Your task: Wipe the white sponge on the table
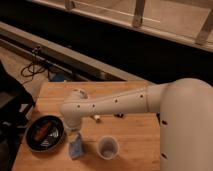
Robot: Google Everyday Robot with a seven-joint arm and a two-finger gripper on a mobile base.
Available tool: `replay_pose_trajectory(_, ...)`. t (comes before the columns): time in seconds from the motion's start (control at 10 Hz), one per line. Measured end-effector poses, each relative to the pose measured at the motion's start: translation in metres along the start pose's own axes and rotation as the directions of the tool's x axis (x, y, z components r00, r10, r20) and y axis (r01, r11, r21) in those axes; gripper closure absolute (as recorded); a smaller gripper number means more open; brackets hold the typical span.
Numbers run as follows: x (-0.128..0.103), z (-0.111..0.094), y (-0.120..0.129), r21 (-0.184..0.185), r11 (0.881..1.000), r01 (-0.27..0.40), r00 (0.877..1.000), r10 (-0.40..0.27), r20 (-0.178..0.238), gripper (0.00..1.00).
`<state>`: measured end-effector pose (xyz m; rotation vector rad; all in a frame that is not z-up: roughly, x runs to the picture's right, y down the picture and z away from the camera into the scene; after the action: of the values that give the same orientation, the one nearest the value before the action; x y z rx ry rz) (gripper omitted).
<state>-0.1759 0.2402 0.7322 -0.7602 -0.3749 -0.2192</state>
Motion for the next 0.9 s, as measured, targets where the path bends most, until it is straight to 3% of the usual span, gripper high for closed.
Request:
replay_pose_trajectory(0.3, 0.017, 0.008, 0.013, -0.028, 0.999, -0.038, 0.999, 0.037, -0.033, 1.0)
replay_pose_trajectory(0.5, 0.052, 0.003, 0.012, -0.025, 0.994, -0.109, 0.99, 0.106, -0.095, 1.0)
replay_pose_trajectory(0.7, 0.071, -0.002, -0.009, -0.002, 0.989, -0.145, 0.977, 0.143, -0.157, 1.0)
replay_pose_trajectory(0.9, 0.072, -0.002, -0.03, 0.019, 0.987, -0.157, 0.97, 0.158, -0.183, 1.0)
